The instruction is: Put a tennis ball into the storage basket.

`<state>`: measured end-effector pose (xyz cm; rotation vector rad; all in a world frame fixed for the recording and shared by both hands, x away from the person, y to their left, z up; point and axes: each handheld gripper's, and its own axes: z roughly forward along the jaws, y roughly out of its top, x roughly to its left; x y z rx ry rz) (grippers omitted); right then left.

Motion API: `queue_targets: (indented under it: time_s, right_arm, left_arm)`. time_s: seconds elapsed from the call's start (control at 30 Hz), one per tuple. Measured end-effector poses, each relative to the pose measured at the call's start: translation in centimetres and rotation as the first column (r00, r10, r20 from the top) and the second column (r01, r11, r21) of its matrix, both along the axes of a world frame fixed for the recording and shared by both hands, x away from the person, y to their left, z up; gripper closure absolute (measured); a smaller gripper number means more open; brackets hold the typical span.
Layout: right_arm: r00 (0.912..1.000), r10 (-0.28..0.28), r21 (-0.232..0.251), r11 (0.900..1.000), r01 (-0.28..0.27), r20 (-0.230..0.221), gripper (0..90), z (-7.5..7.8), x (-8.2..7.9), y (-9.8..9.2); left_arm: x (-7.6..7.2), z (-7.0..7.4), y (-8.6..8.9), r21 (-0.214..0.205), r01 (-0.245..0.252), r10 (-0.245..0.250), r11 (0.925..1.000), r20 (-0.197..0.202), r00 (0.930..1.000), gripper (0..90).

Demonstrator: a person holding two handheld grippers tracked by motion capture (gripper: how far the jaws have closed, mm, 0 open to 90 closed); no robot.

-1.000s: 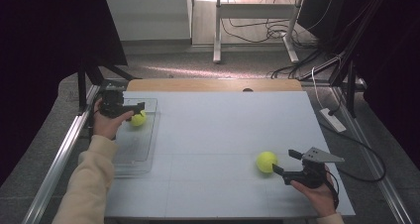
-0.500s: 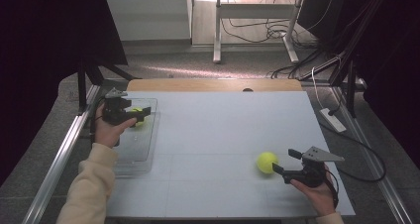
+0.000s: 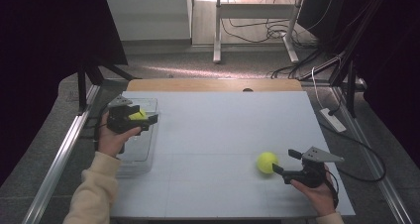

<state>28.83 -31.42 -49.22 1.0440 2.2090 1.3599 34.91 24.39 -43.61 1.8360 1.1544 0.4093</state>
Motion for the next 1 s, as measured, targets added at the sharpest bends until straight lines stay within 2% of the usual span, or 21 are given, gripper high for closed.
queue_targets:
  time_s: [0.4, 0.5, 0.67, 1.0]
  right_arm:
    - [1.0, -0.009, -0.003, 1.0, 0.009, 0.002, 12.4, 0.0, -0.3, -0.3]
    - [1.0, -0.009, -0.004, 0.9999, 0.009, 0.0, 12.4, -0.1, -0.4, -0.3]
    - [1.0, -0.009, -0.007, 0.9999, 0.009, 0.001, 12.4, -0.1, -0.5, -0.3]
    - [1.0, -0.008, -0.009, 0.9999, 0.008, 0.001, 12.4, -0.1, -0.5, -0.3]
  left_arm:
    - [-1.3, -0.1, -1.7, -0.033, 0.087, -0.087, 0.9957, 0.015, 0.9961, 12.8]
    - [-1.5, -0.2, -2.1, -0.028, 0.098, -0.097, 0.9948, 0.016, 0.9951, 12.7]
    - [-1.9, -0.2, -3.4, -0.025, 0.144, -0.143, 0.9893, 0.022, 0.9895, 12.7]
    - [-2.1, -0.4, -4.9, -0.021, 0.185, -0.185, 0.9825, 0.023, 0.9826, 12.8]
